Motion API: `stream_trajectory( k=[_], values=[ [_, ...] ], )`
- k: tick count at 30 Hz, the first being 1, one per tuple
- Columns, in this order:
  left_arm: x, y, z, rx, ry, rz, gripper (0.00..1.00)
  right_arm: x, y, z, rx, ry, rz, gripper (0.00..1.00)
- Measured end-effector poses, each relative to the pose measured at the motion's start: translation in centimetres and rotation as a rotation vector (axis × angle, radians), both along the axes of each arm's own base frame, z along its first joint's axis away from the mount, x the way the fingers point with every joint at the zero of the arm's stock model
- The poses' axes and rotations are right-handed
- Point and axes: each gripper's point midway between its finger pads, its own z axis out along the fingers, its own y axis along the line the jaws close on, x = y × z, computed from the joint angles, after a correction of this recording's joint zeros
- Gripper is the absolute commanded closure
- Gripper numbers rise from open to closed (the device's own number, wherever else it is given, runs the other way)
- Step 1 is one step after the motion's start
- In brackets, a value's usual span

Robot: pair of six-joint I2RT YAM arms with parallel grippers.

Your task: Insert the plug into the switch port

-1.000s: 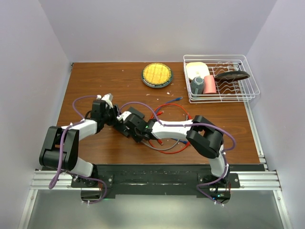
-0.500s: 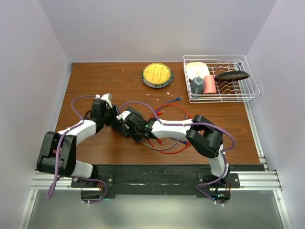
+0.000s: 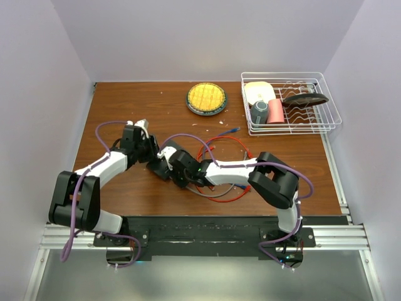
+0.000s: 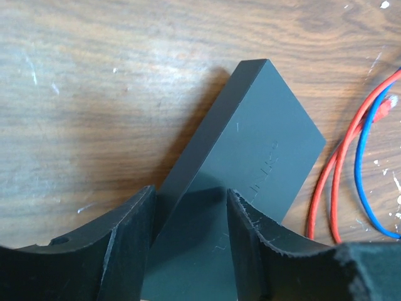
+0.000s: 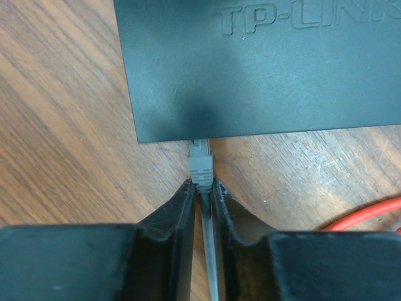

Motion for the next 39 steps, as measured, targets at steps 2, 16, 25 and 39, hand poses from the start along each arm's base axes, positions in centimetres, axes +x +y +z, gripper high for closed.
stream_trajectory(
  k=[2,16,25,39],
  values=[
    [-0.3,0.1,-0.1,0.006,0.020,0.004,0.43,-0.1,0.0,0.0,0.005,0.001,0.003,0.69],
    [-1.1,-0.1,3.8,0.002,0.037,0.009,0.34,0.7,-1.4,5.6,0.108,-0.099,-0.047,0.08],
    [0.8,0.5,11.4,0.016,-0.182,0.022,0.16,2.1,-2.6,22.3,0.343,-0.291,-0.140,0.01],
    [-0.5,1.1,12.9,0.026,-0.223,0.034,0.04,0.6,-9.4,44.4,0.697,-0.428,-0.319,0.01]
  ],
)
